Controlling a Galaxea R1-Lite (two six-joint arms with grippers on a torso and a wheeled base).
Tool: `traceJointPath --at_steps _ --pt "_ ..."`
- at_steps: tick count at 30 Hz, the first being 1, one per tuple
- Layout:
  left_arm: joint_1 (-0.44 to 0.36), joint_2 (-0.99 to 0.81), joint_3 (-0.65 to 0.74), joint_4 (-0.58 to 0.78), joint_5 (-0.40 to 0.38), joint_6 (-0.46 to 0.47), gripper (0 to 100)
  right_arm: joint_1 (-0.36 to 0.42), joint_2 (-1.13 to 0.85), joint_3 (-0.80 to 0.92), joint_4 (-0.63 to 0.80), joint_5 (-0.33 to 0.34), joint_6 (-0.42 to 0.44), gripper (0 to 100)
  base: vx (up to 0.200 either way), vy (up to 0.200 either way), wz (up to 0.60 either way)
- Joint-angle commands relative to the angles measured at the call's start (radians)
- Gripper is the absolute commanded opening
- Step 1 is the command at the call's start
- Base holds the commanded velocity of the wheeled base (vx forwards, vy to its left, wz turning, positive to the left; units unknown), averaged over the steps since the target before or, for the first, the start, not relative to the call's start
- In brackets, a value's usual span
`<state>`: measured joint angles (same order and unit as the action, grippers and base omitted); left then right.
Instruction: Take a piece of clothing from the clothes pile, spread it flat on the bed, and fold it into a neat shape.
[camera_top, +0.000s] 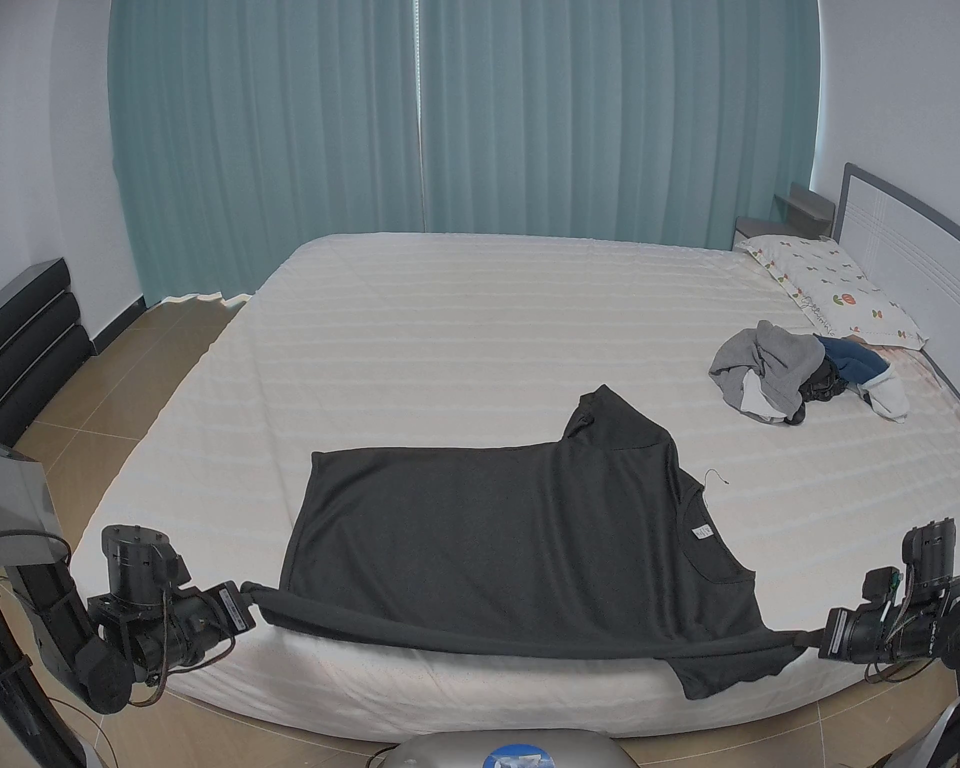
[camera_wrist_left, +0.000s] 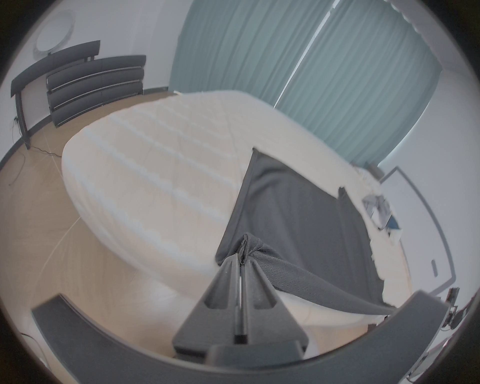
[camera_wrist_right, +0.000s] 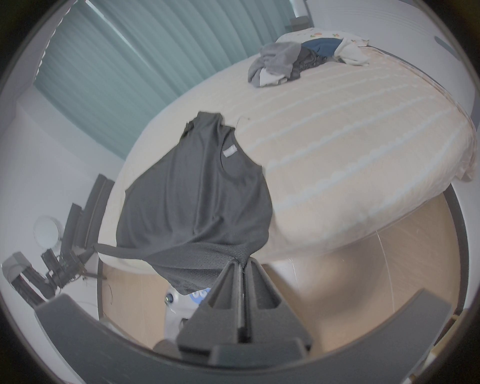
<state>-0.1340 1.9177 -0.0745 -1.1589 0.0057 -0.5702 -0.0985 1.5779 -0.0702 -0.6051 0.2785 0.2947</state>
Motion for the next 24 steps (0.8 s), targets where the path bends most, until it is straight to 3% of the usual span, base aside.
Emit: traceJointPath --at_steps 1,5,24 --pt "0.034 -0.005 -0.018 -0.09 0.002 -0.025 0 0.005 0.004 -0.051 -0.053 0.001 0.06 0 0.0 0.0 0.0" --pt "0.037 0.0 -0.018 -0.131 0.0 -0.077 0 0.01 0.011 -0.053 -0.099 0.001 0.072 0 0.0 0.0 0.0" --pt "0.037 0.075 -0.09 -0.131 -0.01 -0.096 0 0.028 0.211 -0.25 -0.15 -0.004 0.104 0 0.0 0.0 0.0"
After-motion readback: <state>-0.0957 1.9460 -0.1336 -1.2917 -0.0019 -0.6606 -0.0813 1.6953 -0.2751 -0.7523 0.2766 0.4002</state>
